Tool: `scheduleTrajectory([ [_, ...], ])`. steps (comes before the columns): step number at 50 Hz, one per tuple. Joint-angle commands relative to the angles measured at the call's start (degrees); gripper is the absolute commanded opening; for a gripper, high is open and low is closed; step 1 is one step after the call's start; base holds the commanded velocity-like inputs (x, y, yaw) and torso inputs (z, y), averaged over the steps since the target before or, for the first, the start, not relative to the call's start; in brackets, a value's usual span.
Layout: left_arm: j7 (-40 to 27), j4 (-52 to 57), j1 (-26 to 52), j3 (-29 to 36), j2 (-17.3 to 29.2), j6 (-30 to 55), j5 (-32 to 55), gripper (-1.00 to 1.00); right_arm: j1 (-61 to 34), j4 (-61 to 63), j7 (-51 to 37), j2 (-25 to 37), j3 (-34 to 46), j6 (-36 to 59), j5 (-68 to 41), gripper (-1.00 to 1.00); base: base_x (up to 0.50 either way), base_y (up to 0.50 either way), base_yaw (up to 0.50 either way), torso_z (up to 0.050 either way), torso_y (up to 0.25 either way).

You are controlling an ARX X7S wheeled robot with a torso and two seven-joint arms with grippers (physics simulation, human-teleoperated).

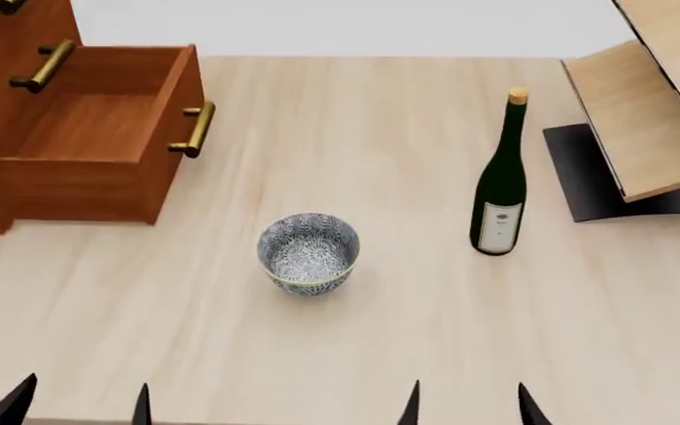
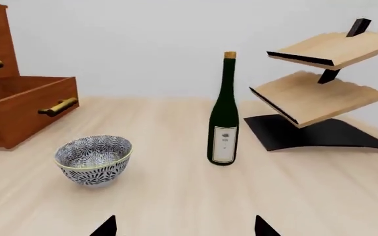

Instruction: Put the wine bottle in the bottom drawer of the cabinet.

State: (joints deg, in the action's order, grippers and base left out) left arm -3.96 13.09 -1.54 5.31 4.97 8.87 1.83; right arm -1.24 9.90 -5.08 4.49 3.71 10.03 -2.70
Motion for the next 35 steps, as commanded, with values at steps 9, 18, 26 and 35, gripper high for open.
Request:
scheduleTrajectory([
  [9, -0.55, 20.33, 3.60, 1.54, 2.38, 21.45, 1.80, 1.00, -3.49, 15.47, -1.50, 2.67, 0.58, 15.76, -1.91, 1.00, 0.00, 0.00, 0.00, 0.049, 0.001],
  [18, -1.14, 26.23, 6.37, 1.17, 2.92, 29.16, 3.01, 1.00, -6.17, 19.42, -2.07, 3.64, 0.37, 21.05, -2.74, 1.00, 0.00, 0.00, 0.00, 0.050, 0.003],
  [26, -1.34, 30.78, 9.77, 0.48, 3.09, 37.09, 4.86, 1.00, -8.63, 21.48, -2.35, 4.21, 0.01, 25.68, -3.95, 1.00, 0.00, 0.00, 0.00, 0.050, 0.003],
  [35, -1.55, 36.72, 16.01, -3.06, 1.98, 49.44, 8.60, 1.00, -11.65, 25.47, -2.54, 4.40, -1.56, 32.49, -6.65, 1.00, 0.00, 0.00, 0.00, 0.050, 0.004],
])
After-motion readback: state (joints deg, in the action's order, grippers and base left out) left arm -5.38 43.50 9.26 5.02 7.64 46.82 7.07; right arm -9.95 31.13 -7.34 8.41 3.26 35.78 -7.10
